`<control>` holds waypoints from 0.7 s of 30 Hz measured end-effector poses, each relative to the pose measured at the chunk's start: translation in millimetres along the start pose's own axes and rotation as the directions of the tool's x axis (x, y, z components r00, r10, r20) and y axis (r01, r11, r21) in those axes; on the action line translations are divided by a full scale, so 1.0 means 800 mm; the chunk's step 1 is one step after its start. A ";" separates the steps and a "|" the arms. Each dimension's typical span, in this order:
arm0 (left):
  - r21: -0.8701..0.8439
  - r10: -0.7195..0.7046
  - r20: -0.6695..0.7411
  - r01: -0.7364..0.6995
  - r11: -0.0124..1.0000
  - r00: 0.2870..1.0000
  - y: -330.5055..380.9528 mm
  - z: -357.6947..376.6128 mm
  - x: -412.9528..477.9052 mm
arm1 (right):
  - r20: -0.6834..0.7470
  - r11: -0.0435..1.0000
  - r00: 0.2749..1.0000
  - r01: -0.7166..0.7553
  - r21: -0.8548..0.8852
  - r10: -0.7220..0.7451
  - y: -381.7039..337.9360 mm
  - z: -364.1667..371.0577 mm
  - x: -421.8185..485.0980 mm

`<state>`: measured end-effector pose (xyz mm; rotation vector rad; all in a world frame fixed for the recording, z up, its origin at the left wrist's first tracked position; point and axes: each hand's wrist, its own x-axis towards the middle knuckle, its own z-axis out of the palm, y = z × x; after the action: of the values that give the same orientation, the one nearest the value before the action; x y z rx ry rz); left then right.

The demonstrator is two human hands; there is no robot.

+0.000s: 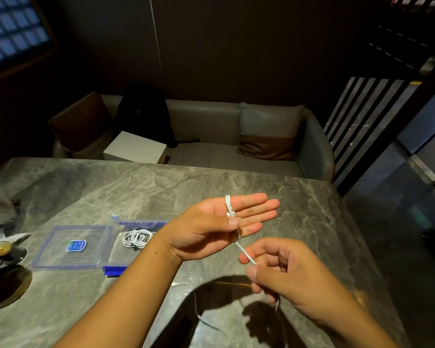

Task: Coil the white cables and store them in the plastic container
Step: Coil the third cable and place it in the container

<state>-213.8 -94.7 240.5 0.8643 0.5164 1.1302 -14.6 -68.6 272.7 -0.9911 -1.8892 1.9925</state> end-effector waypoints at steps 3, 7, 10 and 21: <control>0.044 -0.008 -0.031 0.009 0.999 0.999 0.000 -0.001 0.003 | -0.010 1.000 1.000 0.002 0.016 -0.002 -0.008 -0.006 -0.005; 0.053 -0.025 -0.049 0.027 0.998 0.998 0.000 -0.003 0.002 | -0.027 0.997 0.998 0.062 -0.049 -0.063 -0.022 -0.018 -0.011; 0.031 -0.040 -0.042 0.041 0.999 0.998 -0.002 -0.002 0.002 | -0.039 0.988 0.990 0.134 -0.070 -0.137 -0.037 -0.028 -0.013; 0.085 -0.126 0.005 0.125 0.988 0.992 -0.012 0.013 0.005 | -0.102 0.891 0.941 0.266 -0.368 -0.324 -0.054 -0.059 0.004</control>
<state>-199.1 -96.1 238.8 0.8983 0.6051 0.9939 -1.0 -22.7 315.0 -0.8468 -2.1933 1.3933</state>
